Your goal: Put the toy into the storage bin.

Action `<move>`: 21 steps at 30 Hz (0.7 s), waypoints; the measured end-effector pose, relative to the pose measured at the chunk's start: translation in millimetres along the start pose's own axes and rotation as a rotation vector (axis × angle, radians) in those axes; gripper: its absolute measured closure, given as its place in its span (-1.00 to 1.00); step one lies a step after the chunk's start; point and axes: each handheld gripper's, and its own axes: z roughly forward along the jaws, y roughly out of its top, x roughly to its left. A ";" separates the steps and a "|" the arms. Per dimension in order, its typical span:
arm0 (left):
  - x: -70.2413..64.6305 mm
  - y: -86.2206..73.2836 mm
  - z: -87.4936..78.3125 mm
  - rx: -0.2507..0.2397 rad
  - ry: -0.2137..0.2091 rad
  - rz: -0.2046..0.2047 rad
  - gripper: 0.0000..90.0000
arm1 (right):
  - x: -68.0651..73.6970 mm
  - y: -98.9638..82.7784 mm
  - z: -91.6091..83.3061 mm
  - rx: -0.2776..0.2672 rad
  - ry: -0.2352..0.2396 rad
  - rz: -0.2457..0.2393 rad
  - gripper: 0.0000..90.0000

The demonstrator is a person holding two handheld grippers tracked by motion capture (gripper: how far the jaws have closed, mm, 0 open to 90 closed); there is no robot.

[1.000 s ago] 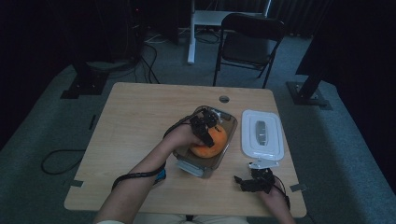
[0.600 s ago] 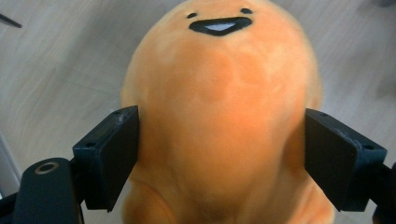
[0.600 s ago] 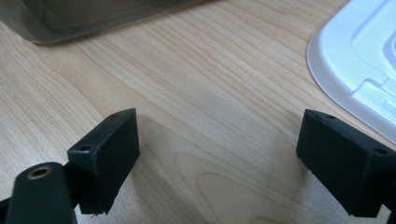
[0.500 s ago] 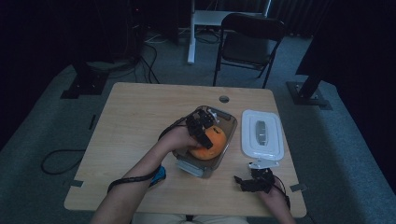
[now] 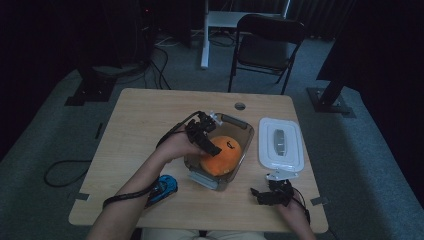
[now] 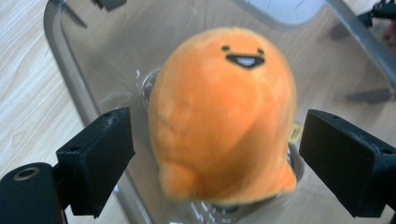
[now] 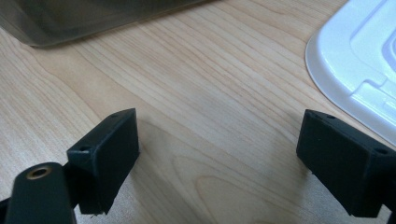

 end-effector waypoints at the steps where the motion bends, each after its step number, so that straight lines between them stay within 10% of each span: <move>1: 0.4 -2.3 -1.8 -0.006 0.001 -0.005 -0.76 | 0.0 0.0 0.1 0.000 -0.001 0.001 -0.72; 21: 10.8 -51.9 -39.1 -0.078 0.005 -0.047 -0.76 | 0.1 0.3 0.4 0.000 -0.004 0.003 -0.72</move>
